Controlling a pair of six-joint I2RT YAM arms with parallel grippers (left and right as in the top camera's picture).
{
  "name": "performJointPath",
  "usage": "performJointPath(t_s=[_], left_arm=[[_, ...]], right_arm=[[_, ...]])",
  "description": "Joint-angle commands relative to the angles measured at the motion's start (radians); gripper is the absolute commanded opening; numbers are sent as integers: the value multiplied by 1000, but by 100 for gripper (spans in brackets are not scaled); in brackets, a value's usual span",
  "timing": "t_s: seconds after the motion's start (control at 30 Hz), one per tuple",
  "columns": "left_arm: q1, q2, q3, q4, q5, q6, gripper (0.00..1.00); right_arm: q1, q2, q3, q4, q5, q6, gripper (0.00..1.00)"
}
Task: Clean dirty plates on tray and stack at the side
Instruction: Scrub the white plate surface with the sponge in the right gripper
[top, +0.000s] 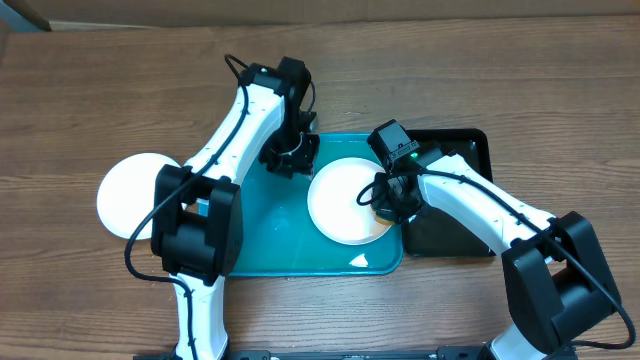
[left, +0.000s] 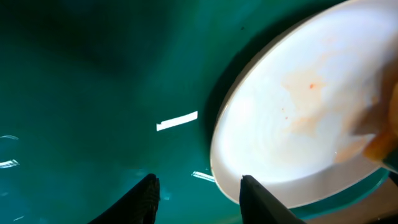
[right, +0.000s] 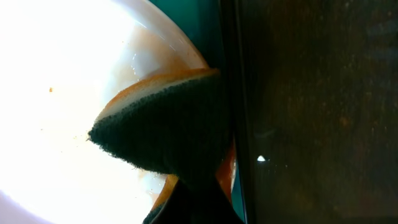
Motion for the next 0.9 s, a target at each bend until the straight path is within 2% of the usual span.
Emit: performJointPath(t_s=[0.0, 0.17, 0.27, 0.33, 0.37, 0.4, 0.43, 0.53, 0.63, 0.87], left_arm=[[-22, -35, -80, 40, 29, -27, 44], [-36, -35, -192, 139, 36, -39, 44], [-44, -35, -248, 192, 52, -39, 38], [-51, -35, -273, 211, 52, -38, 30], [-54, -35, -286, 220, 51, -38, 21], [-56, -35, -291, 222, 47, -38, 7], [-57, -35, -291, 219, 39, -38, 4], [-55, -35, -288, 219, 31, -40, 4], [-45, -36, -286, 215, -22, -93, 4], [-24, -43, -270, 195, -57, -142, 4]], right_arm=[[-3, 3, 22, 4, 27, 1, 4], [-3, 3, 22, 3, 27, 1, 4], [-3, 3, 22, 5, 27, 1, 4], [-3, 3, 22, 7, 21, 1, 4], [-3, 3, 22, 8, 18, 1, 4], [-3, 3, 22, 10, 16, 1, 4], [-3, 3, 22, 11, 16, 1, 4], [-3, 3, 22, 14, 16, 0, 4], [-3, 3, 22, 20, 4, -37, 4], [19, 3, 21, 111, -163, -220, 4]])
